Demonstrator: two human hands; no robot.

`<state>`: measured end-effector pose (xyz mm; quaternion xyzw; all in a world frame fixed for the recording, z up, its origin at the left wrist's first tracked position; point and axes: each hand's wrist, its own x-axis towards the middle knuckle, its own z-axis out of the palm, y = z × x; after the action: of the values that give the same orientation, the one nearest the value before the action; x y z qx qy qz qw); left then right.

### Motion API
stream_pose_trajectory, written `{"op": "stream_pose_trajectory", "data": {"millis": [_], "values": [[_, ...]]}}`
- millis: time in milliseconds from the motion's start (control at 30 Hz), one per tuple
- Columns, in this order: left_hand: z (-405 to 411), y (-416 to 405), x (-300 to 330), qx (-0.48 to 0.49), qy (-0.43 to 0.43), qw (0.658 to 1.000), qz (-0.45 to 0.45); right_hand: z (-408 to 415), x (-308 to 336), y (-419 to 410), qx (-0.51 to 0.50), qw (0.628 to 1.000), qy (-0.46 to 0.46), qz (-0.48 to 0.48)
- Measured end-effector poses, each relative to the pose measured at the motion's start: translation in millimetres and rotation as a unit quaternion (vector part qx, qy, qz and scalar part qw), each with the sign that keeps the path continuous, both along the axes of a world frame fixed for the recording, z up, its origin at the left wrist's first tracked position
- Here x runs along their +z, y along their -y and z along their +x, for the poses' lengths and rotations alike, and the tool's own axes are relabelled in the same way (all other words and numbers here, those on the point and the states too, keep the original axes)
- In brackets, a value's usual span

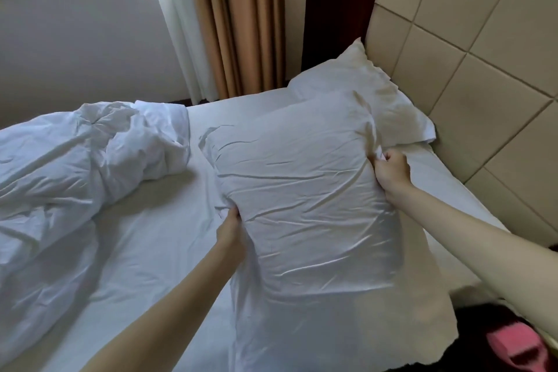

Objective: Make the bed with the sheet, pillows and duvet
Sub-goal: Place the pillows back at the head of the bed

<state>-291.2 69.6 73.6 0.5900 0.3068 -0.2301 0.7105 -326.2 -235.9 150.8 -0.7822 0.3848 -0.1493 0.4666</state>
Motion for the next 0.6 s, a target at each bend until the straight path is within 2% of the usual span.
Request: {"op": "stream_pose_trajectory", "data": {"millis": [100, 233, 333, 600], "values": [[20.2, 21.0, -24.7, 0.002, -0.025, 0.999, -0.034, -1.0, -8.0, 20.0, -0.018, 1.0, 0.0, -0.005], [46.8, 54.8, -56.3, -0.012, -0.035, 0.999, -0.033, -1.8, -4.5, 49.7, -0.041, 0.999, 0.007, -0.014], [46.1, 92.4, -39.7, -0.034, -0.024, 0.999, -0.028, -2.2, -3.3, 83.2, -0.053, 0.998, 0.021, -0.009], [47.2, 224.8, -40.9, -0.003, -0.044, 0.998, -0.045, 3.3, 0.5, 207.8, -0.067, 0.996, -0.012, -0.061]]}}
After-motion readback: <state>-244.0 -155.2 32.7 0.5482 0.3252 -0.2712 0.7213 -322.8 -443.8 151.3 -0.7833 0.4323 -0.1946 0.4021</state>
